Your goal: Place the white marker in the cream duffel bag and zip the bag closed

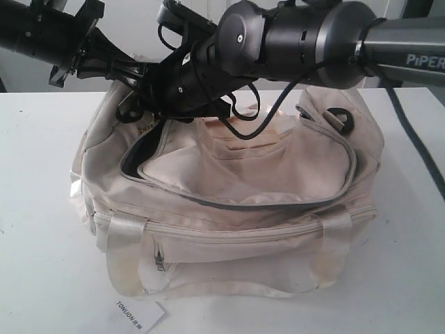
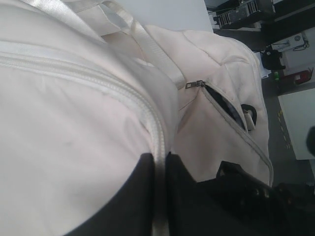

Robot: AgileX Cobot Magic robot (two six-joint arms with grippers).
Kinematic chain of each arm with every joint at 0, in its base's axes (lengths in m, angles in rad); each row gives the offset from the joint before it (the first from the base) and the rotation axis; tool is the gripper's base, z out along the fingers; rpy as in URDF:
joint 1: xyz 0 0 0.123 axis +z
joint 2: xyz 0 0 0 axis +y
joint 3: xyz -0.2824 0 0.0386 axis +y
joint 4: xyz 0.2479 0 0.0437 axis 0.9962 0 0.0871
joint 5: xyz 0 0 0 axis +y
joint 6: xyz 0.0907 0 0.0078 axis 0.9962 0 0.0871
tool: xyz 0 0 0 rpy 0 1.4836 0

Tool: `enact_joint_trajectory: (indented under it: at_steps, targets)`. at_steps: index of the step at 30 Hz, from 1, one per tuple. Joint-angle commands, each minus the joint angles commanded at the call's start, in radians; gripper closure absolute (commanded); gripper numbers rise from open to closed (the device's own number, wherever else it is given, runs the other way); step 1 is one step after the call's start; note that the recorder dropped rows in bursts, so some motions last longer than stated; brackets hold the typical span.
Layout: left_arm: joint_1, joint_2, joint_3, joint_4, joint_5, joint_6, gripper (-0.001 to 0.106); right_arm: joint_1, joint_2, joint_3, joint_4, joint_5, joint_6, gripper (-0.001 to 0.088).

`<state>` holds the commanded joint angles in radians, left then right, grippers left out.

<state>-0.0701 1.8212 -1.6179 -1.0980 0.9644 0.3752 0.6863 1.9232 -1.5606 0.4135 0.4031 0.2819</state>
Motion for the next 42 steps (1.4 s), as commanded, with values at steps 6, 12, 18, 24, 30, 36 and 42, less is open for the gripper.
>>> enact_joint_trajectory:
  at_steps: [6, 12, 18, 24, 30, 36, 42]
  targets:
    - [0.000, 0.000, 0.000, 0.000, 0.000, 0.000, 0.105, 0.000, 0.000, 0.000, 0.000, 0.008, 0.016, 0.0554]
    - [0.000, 0.000, 0.000, 0.006, -0.002, 0.000, 0.105, 0.000, -0.028, 0.000, -0.009, 0.058, 0.021, 0.0618]
    - [0.000, 0.000, 0.000, 0.006, -0.002, 0.000, 0.105, 0.000, -0.065, 0.000, -0.052, 0.107, 0.021, 0.0820]
    - [0.000, 0.000, 0.000, 0.008, -0.002, 0.000, 0.105, 0.000, -0.082, 0.000, -0.059, 0.130, 0.017, 0.0868]
    - [0.000, 0.000, 0.000, 0.008, -0.002, 0.004, 0.105, 0.000, -0.090, 0.000, -0.081, 0.133, 0.017, 0.0868]
    - [0.000, 0.000, 0.000, 0.008, -0.002, 0.006, 0.105, 0.000, -0.093, 0.000, -0.081, 0.136, 0.017, 0.0868]
    - [0.000, 0.000, 0.000, 0.020, -0.010, 0.026, 0.105, 0.000, -0.124, 0.000, -0.075, 0.198, 0.017, 0.0868]
